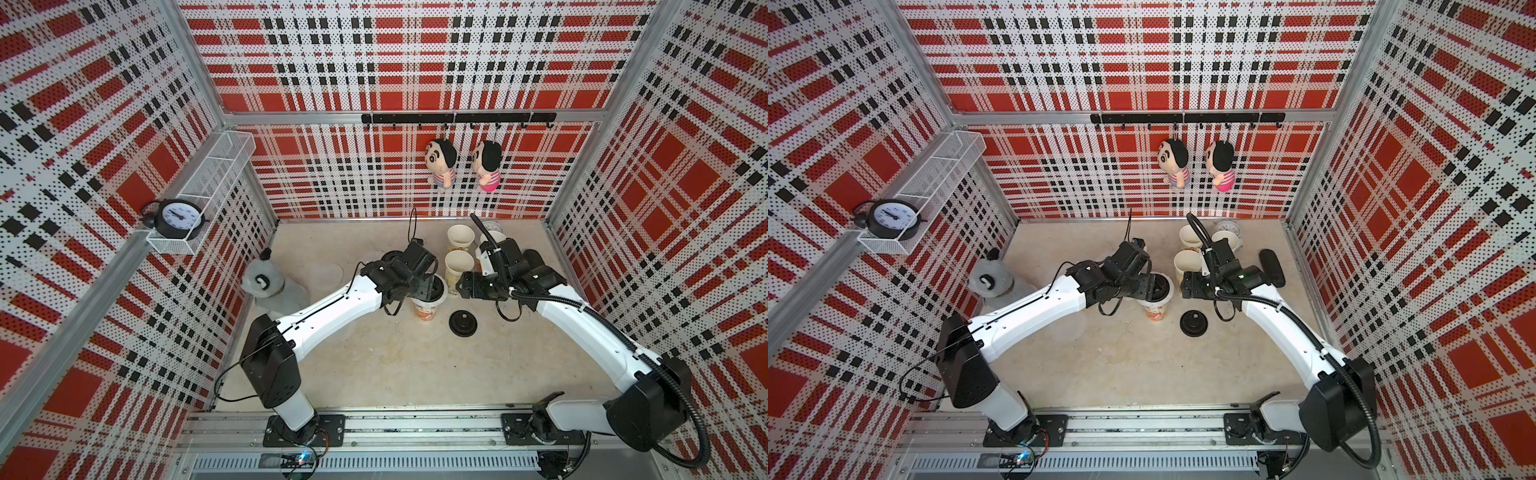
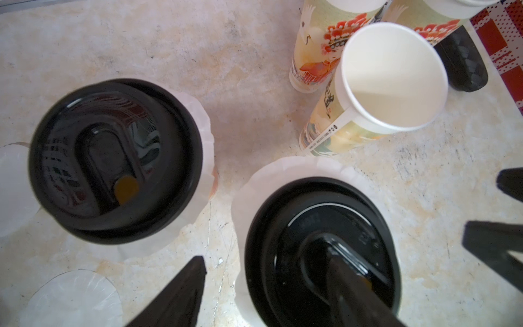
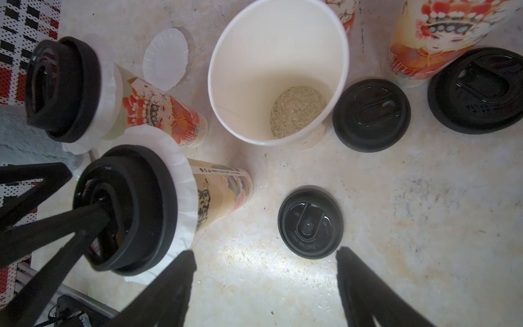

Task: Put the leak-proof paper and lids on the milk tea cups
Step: Secure the cup lid on the cup.

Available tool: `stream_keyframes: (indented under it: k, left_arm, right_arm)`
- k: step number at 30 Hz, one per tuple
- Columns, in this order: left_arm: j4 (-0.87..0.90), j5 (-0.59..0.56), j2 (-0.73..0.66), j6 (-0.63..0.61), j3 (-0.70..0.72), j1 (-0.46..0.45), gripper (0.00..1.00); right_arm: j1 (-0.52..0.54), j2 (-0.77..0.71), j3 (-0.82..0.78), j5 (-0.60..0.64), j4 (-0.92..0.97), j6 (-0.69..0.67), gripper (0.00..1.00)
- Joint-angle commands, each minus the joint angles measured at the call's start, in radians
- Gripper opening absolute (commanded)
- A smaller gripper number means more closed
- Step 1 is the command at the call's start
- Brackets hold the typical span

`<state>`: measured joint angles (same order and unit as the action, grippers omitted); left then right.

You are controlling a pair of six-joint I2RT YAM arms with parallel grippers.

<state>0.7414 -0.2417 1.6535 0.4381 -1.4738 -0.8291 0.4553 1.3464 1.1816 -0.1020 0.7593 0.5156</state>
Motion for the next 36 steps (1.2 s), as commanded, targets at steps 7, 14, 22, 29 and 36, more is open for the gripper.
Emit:
stream_keyframes:
  k: [7,14,22,29,36]
  left_arm:
    - [0.024,-0.002,0.000,0.007,0.042,-0.016,0.71]
    - [0.019,-0.003,-0.009,0.014,0.062,-0.018,0.71]
    - [0.010,0.001,-0.013,0.015,0.075,-0.018,0.71]
    - [0.005,0.006,-0.012,0.014,0.079,-0.018,0.70]
    - [-0.010,0.010,-0.011,0.015,0.090,-0.017,0.70]
  right_arm:
    - [0.058,0.064,0.028,-0.024,-0.064,0.018,0.79]
    - [0.071,0.070,0.051,-0.021,-0.067,0.026,0.78]
    - [0.077,0.088,0.059,-0.022,-0.074,0.027,0.77]
    - [0.082,0.122,0.058,-0.028,-0.095,0.031,0.75]
    - [0.084,0.111,0.020,0.011,-0.081,0.031,0.74]
